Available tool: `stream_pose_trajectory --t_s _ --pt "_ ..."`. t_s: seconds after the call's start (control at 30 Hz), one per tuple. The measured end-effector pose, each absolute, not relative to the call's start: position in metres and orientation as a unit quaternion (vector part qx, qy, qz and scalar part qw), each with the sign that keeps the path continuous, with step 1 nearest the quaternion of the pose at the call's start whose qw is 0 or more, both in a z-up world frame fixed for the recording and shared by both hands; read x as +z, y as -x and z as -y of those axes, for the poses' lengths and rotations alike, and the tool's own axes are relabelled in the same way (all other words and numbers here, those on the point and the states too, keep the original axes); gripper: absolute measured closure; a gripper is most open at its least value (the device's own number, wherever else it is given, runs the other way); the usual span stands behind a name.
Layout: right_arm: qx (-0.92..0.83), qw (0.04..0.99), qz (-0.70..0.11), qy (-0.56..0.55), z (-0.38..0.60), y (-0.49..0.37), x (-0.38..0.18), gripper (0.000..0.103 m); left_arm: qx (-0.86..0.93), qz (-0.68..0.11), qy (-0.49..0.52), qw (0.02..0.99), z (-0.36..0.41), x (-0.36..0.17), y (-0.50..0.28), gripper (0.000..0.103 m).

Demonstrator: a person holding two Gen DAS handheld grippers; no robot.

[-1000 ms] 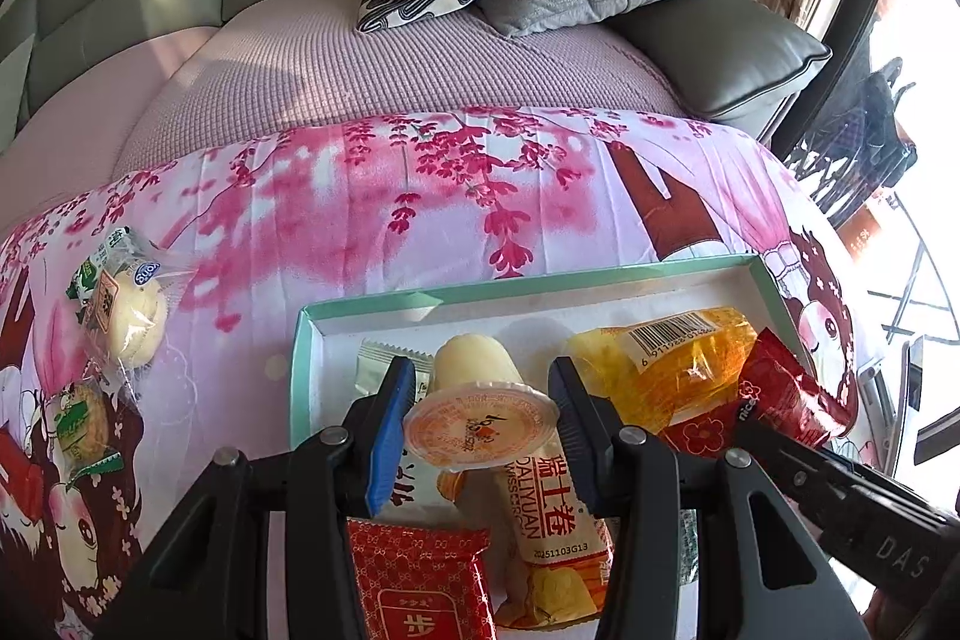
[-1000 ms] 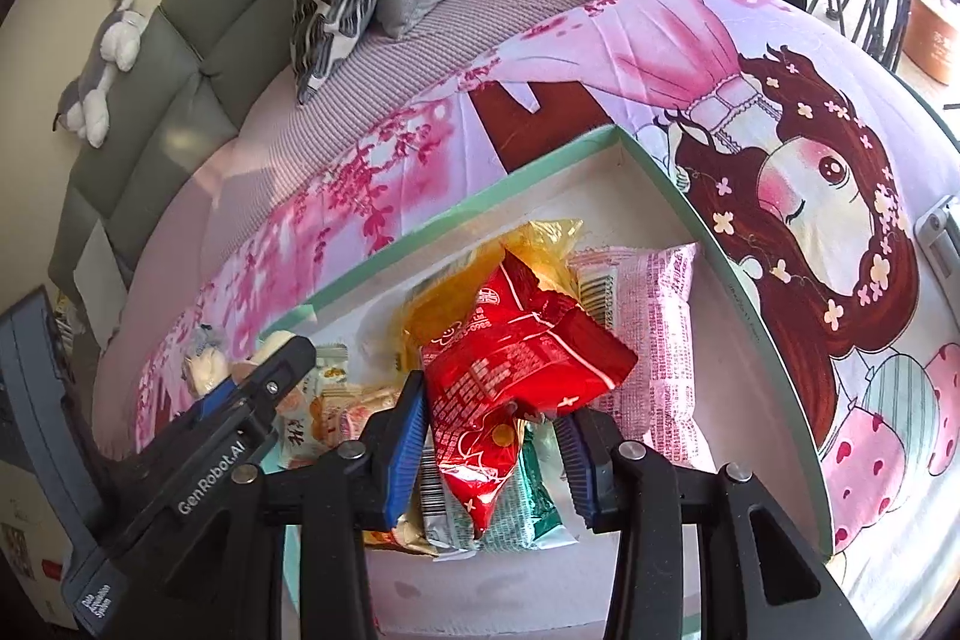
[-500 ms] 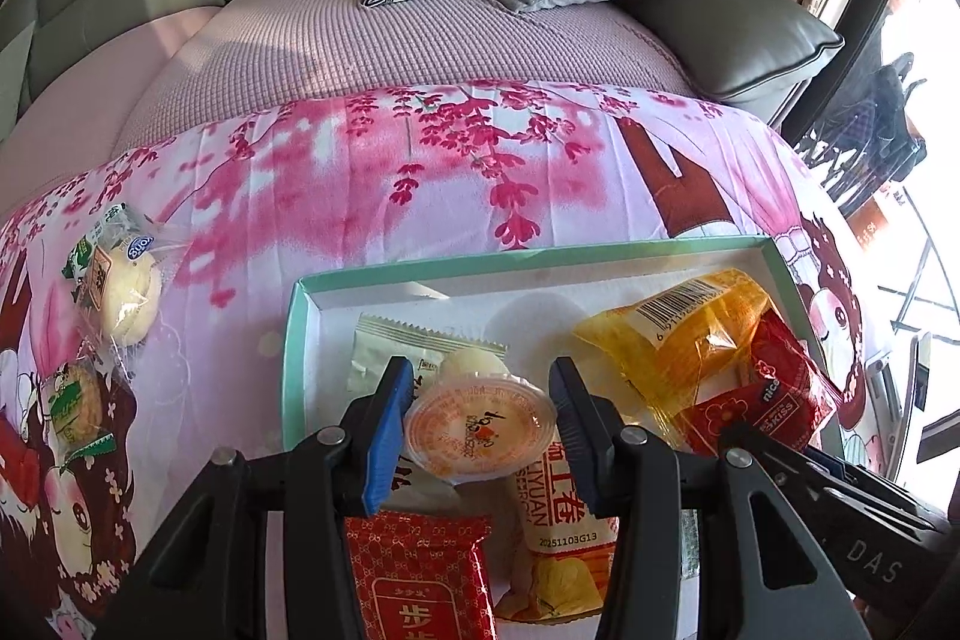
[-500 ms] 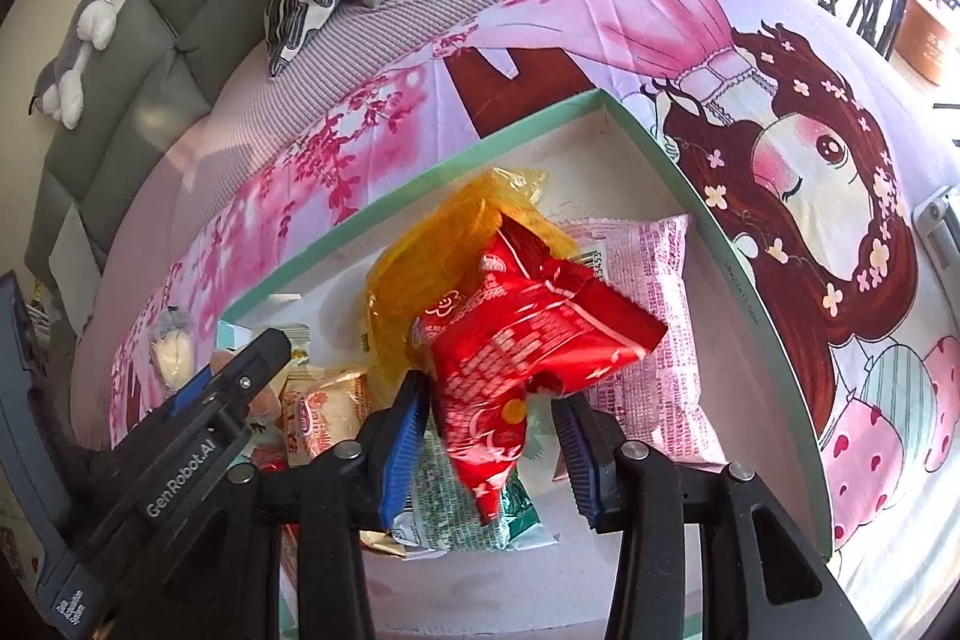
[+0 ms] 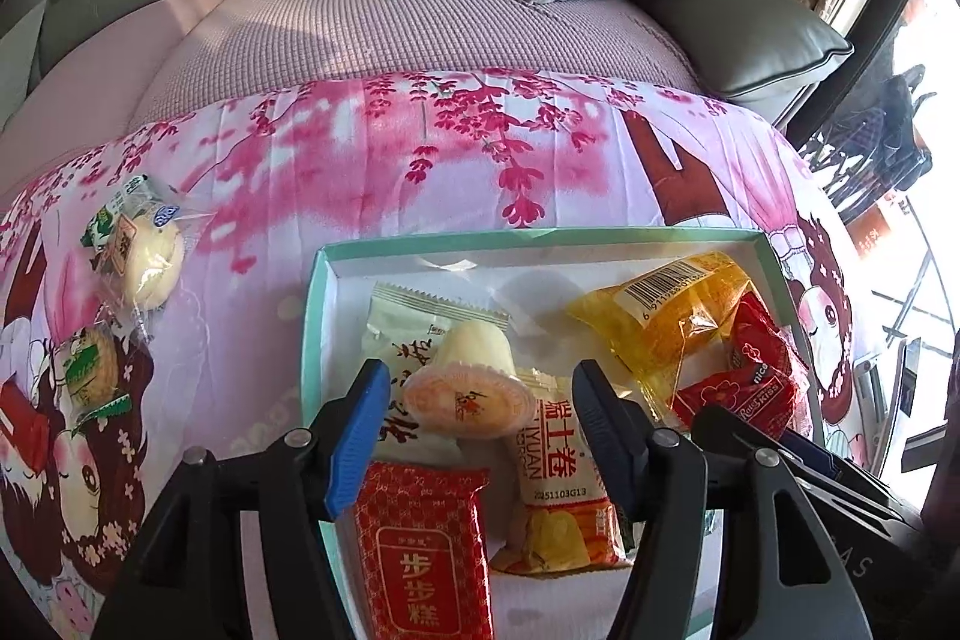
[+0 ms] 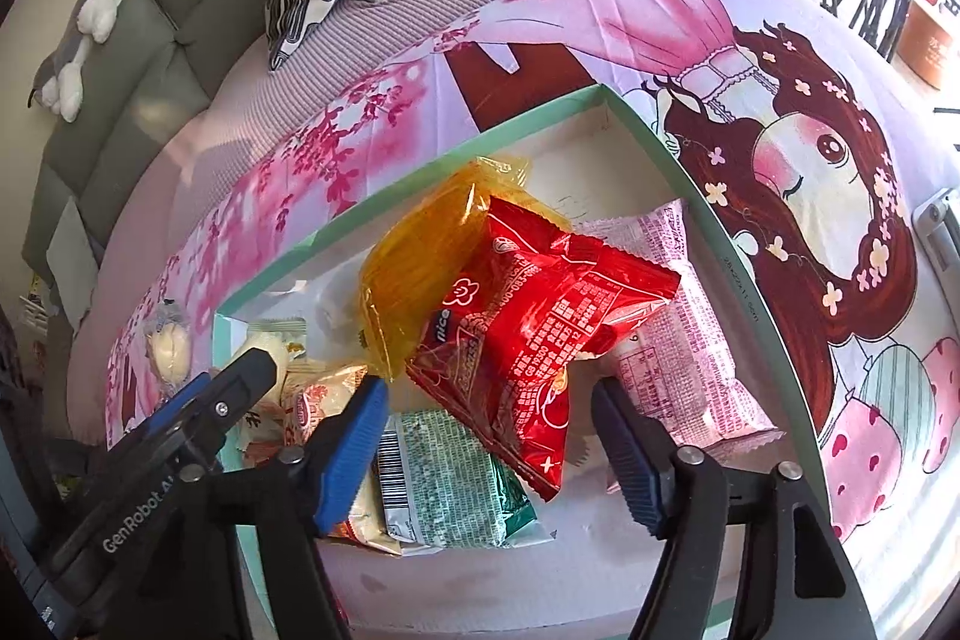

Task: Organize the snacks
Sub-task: 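Open the left tool to release the jelly cup while the right tool releases the red pastry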

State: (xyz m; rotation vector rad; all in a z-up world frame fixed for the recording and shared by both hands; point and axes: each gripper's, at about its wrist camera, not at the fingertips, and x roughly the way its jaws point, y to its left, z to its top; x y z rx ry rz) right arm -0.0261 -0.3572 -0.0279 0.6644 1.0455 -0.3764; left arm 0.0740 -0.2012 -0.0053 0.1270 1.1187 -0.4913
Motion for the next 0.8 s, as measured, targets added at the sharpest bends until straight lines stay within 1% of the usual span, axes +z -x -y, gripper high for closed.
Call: stream_pose_trajectory --t_s 0.2,0.27,0.3,0.33,0.4,0.43,0.5,0.63,0.7,0.77,0.8 --pt "-0.176 0.805 -0.486 -0.29 0.352 0.024 -0.023 0.019 -0.222 -0.533 -0.024 0.816 0.185 0.002 -0.075 0.038" --pt "-0.18 0.81 -0.485 -0.277 0.349 0.024 -0.02 0.019 -0.212 -0.536 -0.013 0.817 0.176 0.002 -0.074 0.033" --pt "-0.181 0.812 -0.484 -0.271 0.348 0.024 -0.018 0.018 -0.205 -0.535 -0.008 0.82 0.171 0.002 -0.074 0.024" --pt "-0.183 0.814 -0.483 -0.267 0.348 0.024 -0.017 0.018 -0.198 -0.532 -0.003 0.823 0.166 0.002 -0.073 0.021" --pt "-0.185 0.819 -0.475 -0.263 0.347 0.025 -0.013 0.012 -0.186 -0.528 0.006 0.828 0.156 0.004 -0.073 0.021" --pt "-0.187 0.823 -0.469 -0.26 0.347 0.026 -0.009 0.011 -0.18 -0.527 0.012 0.831 0.151 0.005 -0.074 0.021" --pt "-0.191 0.831 -0.458 -0.25 0.345 0.028 -0.003 0.01 -0.167 -0.522 0.024 0.836 0.141 0.006 -0.075 0.021" --pt "-0.192 0.843 -0.442 -0.237 0.344 0.03 0.006 0.008 -0.139 -0.518 0.043 0.843 0.123 0.004 -0.077 0.015" --pt "-0.192 0.846 -0.44 -0.231 0.342 0.029 0.008 0.0 -0.125 -0.521 0.05 0.843 0.116 0.001 -0.078 0.015" --pt "-0.191 0.848 -0.44 -0.225 0.34 0.027 0.008 0.0 -0.114 -0.524 0.059 0.842 0.11 -0.003 -0.079 0.013" --pt "-0.19 0.849 -0.44 -0.223 0.339 0.027 0.007 0.0 -0.11 -0.526 0.062 0.841 0.107 -0.005 -0.08 0.01"
